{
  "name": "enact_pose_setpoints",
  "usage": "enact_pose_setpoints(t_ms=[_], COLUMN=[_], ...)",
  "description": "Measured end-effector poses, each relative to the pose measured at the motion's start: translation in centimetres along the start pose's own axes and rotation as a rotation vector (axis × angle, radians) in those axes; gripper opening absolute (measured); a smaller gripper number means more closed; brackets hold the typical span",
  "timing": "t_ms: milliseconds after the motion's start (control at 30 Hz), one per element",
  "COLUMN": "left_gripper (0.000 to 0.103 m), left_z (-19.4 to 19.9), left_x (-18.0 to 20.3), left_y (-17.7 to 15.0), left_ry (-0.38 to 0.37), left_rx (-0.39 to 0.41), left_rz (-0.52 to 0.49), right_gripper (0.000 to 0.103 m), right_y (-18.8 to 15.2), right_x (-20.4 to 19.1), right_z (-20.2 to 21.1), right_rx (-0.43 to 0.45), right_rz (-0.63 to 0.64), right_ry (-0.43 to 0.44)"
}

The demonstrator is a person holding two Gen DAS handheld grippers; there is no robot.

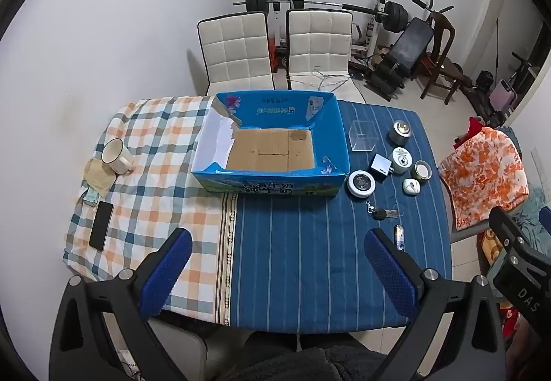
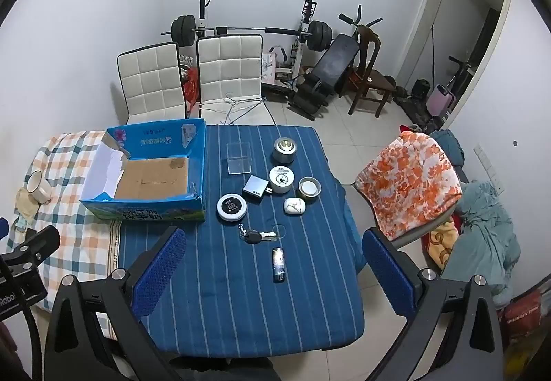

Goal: Organize rigid objects

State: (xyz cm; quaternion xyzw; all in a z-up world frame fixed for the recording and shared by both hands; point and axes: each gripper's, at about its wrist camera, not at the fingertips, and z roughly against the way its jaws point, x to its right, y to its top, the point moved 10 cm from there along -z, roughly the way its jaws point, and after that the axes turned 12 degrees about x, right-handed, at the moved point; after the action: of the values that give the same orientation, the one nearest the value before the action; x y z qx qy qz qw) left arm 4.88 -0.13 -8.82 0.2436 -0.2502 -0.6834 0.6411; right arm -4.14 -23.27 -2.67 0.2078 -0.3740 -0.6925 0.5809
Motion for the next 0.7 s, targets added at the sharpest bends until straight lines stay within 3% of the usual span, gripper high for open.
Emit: enact_pose_setpoints(t_ms=[700], left_gripper=[0.103], left_z=[-0.1], left_x=[-1.6], left_y=[0.8], left_ry=[0.011], left_rx=[0.020], left_rz=[-0.003], right_gripper=[0.103], right_y=[1.2], right_x=[-0.6], right_z=[0.2], right_rx=[0.006], right_rz=[-0.009], right_ry=[0.015])
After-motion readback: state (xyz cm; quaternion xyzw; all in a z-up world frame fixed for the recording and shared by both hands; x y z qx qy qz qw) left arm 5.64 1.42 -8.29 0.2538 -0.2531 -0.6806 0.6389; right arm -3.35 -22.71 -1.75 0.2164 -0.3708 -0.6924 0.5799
